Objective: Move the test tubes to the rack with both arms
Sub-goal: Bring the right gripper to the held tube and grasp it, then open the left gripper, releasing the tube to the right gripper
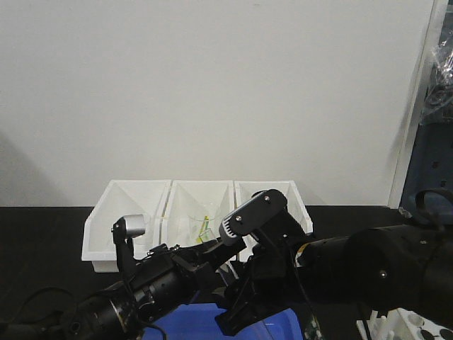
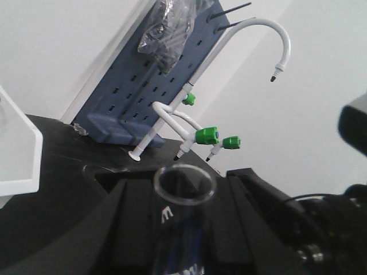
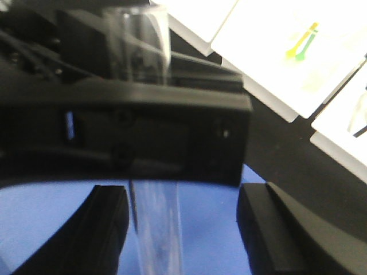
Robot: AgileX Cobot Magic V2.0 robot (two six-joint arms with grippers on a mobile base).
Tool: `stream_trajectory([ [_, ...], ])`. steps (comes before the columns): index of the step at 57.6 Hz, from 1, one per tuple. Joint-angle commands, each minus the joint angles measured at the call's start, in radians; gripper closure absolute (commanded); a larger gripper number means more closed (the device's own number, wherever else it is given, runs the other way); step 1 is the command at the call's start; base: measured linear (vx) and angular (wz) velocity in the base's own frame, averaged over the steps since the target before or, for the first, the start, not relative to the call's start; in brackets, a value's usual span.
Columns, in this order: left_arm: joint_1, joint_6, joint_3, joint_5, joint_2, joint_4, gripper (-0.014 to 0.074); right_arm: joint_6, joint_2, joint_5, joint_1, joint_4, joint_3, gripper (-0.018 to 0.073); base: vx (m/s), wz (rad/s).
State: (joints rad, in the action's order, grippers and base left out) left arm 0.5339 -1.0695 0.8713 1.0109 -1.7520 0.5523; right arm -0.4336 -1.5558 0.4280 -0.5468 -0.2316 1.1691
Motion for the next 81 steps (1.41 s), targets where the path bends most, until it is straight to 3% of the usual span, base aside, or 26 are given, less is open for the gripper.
stream_trajectory([
  [1,0.005,-0.013,0.033,0.089,0.043,-0.001,0.0584,-0.009,0.032,-0.068,-0.001,-0.008,0.036,0.0082,0.0,0.0],
  [24,0.005,-0.013,0.033,0.092,0.043,0.013,0.0584,0.0,0.032,-0.078,-0.001,-0.008,0.036,0.0109,0.0,0.0],
  [37,0.005,-0.014,0.033,0.096,0.043,0.1,0.0584,0.0,0.032,-0.078,-0.001,-0.012,0.036,0.0234,0.0,0.0],
  [60,0.005,-0.013,0.033,0.093,0.043,0.099,0.0573,0.0,0.032,-0.065,-0.001,-0.065,0.036,0.0463,0.0,0.0],
  [69,0.005,-0.012,0.033,0.097,0.043,0.099,0.051,-0.003,0.032,-0.065,-0.001,-0.098,0.036,0.0575,0.0,0.0],
  [81,0.005,-0.01,0.033,0.095,0.043,0.091,0.0289,0.0,0.032,-0.072,-0.001,-0.111,0.036,0.0571,0.0,0.0],
])
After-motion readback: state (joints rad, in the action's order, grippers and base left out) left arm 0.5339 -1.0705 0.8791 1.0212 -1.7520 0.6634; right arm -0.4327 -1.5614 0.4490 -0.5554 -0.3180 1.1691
